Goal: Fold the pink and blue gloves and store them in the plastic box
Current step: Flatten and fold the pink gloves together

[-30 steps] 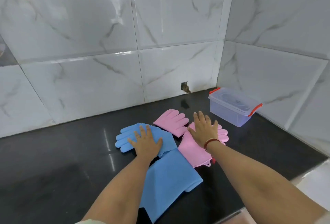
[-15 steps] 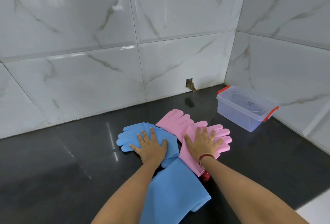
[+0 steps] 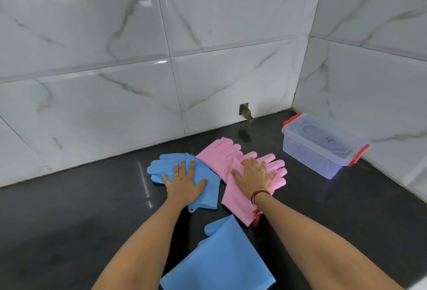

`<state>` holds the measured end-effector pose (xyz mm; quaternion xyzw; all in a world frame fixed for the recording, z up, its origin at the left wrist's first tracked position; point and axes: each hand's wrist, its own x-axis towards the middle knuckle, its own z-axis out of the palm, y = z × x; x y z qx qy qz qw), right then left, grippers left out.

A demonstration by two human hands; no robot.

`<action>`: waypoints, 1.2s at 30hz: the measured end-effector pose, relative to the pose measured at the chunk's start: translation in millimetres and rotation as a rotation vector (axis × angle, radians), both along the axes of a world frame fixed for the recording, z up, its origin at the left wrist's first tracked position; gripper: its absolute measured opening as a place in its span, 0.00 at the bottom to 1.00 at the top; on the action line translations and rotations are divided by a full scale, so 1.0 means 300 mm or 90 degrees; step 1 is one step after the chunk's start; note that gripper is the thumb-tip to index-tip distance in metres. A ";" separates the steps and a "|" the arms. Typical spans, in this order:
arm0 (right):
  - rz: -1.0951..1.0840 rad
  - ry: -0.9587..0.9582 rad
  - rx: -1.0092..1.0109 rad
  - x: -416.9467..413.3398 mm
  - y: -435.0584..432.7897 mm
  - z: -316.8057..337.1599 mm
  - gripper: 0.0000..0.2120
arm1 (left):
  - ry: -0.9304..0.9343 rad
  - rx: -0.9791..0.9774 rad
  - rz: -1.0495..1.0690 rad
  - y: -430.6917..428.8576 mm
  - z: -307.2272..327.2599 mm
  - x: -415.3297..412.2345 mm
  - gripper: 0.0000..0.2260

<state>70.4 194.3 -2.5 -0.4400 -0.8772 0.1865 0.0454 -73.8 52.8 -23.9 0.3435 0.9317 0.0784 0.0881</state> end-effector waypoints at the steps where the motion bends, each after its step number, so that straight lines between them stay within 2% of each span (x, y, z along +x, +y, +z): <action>1: -0.003 0.022 -0.004 0.012 0.006 0.010 0.21 | -0.007 -0.007 -0.008 -0.001 -0.001 -0.015 0.34; 5: -0.022 0.235 0.003 0.081 0.011 0.057 0.11 | -0.046 -0.073 -0.015 0.001 0.033 -0.028 0.35; 7: -0.023 0.403 -0.107 0.116 -0.007 0.119 0.09 | -0.022 -0.088 0.003 0.007 0.062 -0.004 0.35; 9: -0.046 0.517 -0.233 0.143 -0.019 0.215 0.13 | 0.042 0.022 0.010 0.019 0.088 0.047 0.32; 11: -0.071 0.576 -0.345 0.164 -0.009 0.302 0.12 | 0.009 0.250 0.028 0.028 0.121 0.139 0.27; 13: -0.065 0.642 -0.430 0.208 -0.002 0.379 0.10 | -0.168 0.448 0.095 0.043 0.158 0.250 0.24; 14: -0.054 0.660 -0.459 0.242 -0.006 0.406 0.11 | -0.309 0.499 0.152 0.047 0.178 0.301 0.23; 16: -0.026 0.695 -0.478 0.331 -0.030 0.428 0.12 | -0.697 0.543 0.297 0.059 0.211 0.376 0.23; 17: -0.010 0.692 -0.475 0.377 -0.044 0.419 0.13 | -0.907 0.564 0.358 0.067 0.227 0.397 0.25; 18: 0.001 0.676 -0.482 0.419 -0.055 0.394 0.16 | -1.064 0.593 0.397 0.073 0.234 0.409 0.31; 19: 0.006 0.654 -0.500 0.458 -0.073 0.376 0.18 | -1.155 0.632 0.414 0.081 0.228 0.413 0.36; 21: -0.024 0.587 -0.526 0.519 -0.077 0.306 0.18 | -1.201 0.678 0.414 0.105 0.212 0.413 0.39; 24: -0.103 0.375 -0.466 0.589 -0.027 0.207 0.07 | -1.131 0.628 0.378 0.121 0.173 0.415 0.34; 27: -0.069 0.208 -0.482 0.646 0.007 0.145 0.11 | -0.993 0.540 0.306 0.119 0.128 0.432 0.18; 31: -0.032 0.076 -0.417 0.672 0.022 0.141 0.14 | -0.765 0.494 0.233 0.120 0.108 0.458 0.34; 34: 0.011 -0.062 -0.329 0.662 0.032 0.160 0.16 | -0.508 0.405 0.079 0.085 0.087 0.473 0.36; 36: 0.040 -0.183 -0.200 0.644 0.016 0.178 0.20 | -0.303 0.353 -0.057 0.039 0.049 0.483 0.35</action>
